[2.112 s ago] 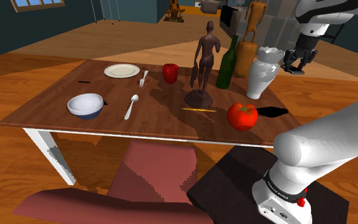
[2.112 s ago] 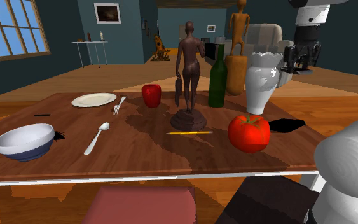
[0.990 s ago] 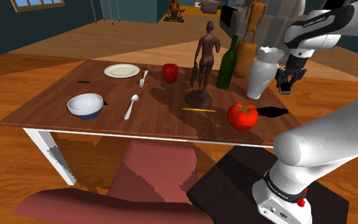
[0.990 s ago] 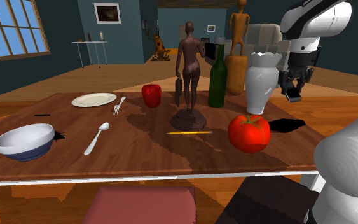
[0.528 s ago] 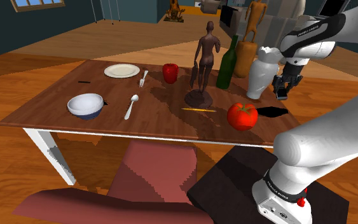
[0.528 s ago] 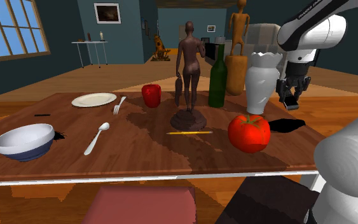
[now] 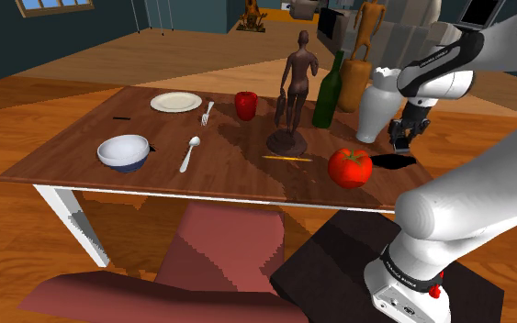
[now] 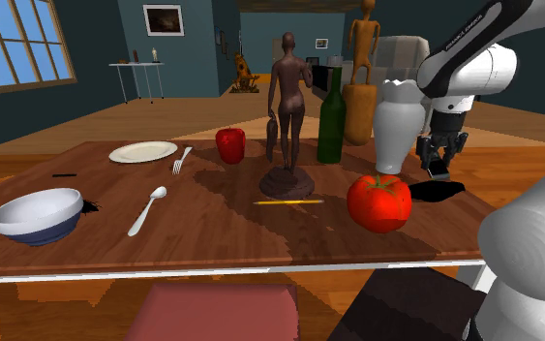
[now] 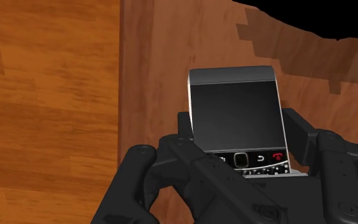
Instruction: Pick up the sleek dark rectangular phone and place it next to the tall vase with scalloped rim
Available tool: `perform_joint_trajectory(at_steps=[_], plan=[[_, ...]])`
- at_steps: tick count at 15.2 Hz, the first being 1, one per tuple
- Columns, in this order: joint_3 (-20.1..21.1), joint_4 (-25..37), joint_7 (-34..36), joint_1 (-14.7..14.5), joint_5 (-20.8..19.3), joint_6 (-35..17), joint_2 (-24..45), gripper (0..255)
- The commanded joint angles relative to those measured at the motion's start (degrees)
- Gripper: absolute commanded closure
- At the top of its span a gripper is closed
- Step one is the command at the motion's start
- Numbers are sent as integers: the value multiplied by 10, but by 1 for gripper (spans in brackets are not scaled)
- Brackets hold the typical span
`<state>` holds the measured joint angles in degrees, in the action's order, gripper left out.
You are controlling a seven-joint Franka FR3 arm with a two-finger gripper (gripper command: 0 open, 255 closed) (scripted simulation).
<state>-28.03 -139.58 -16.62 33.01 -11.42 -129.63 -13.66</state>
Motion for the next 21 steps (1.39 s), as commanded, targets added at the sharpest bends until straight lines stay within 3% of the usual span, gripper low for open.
perform_joint_trajectory(at_steps=[1, 7, 15, 16, 21], plan=[[-3, -9, -2, 0, 2, -17, 9, 255], [-12, -30, -11, -3, 14, -73, 44, 255], [-11, -30, -11, -3, 14, -73, 45, 255], [-12, -31, -11, -3, 14, -73, 45, 0], [-11, -30, -11, -3, 14, -73, 45, 0]])
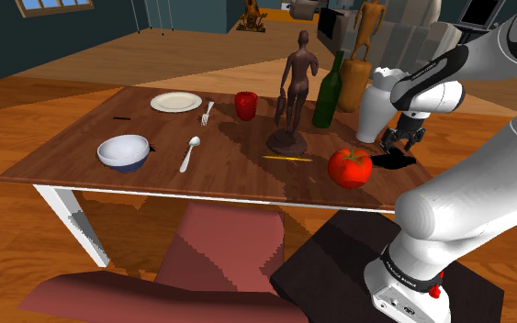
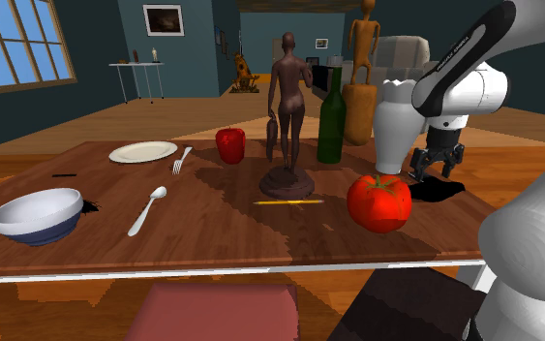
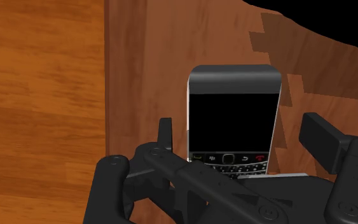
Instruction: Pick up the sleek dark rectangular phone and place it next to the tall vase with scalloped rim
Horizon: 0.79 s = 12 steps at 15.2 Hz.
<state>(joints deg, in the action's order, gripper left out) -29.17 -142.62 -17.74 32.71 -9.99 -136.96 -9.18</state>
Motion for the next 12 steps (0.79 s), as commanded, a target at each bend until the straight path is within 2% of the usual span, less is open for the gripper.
perform_joint_trajectory(at_steps=[1, 4, 12], plan=[[4, 7, 5, 1, -7, 23, -16, 0], [15, 30, 16, 4, -18, 84, -56, 0], [15, 30, 16, 4, -18, 84, -56, 0]])
